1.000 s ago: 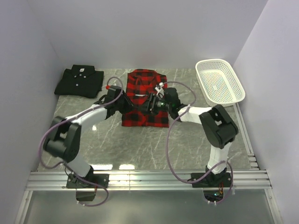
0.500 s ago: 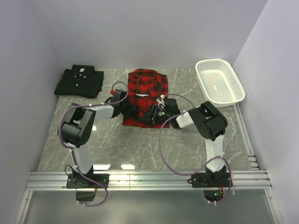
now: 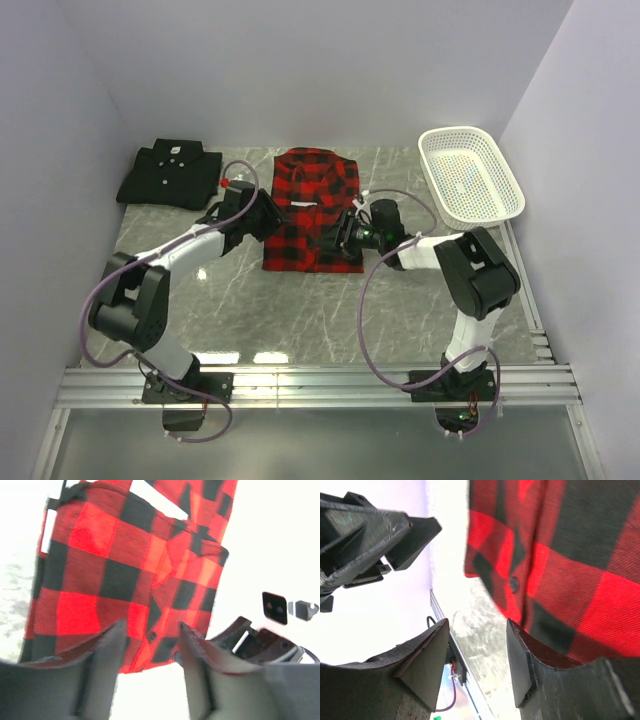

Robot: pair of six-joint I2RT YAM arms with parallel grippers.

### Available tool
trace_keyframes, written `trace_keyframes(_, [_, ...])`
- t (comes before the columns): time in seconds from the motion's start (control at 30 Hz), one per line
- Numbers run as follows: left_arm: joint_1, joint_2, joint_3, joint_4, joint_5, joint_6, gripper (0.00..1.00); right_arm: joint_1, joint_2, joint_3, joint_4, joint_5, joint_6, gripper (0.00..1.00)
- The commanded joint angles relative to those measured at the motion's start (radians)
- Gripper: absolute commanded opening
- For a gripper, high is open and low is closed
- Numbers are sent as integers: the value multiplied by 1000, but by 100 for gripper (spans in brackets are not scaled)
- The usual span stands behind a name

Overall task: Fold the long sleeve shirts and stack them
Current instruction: Fold the shirt

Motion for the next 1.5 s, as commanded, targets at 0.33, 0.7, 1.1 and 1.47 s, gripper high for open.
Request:
trace_keyframes(0.33, [17,108,-181,21,118,-56,25,-156,13,-157,12,12,-43,56])
trace_keyframes(0.7, [62,-34,-225,-87,53,-3,39,-206,-63,-186,-108,63,-114,56])
trace_keyframes(1.1, [-50,-94,-82,-55,112,-9,54,-162,-125,25,-71,51,-54,56])
trace_keyframes(1.47, [-182,203,-1,-18,220,40,33,-150,133,36,160,170,104,56])
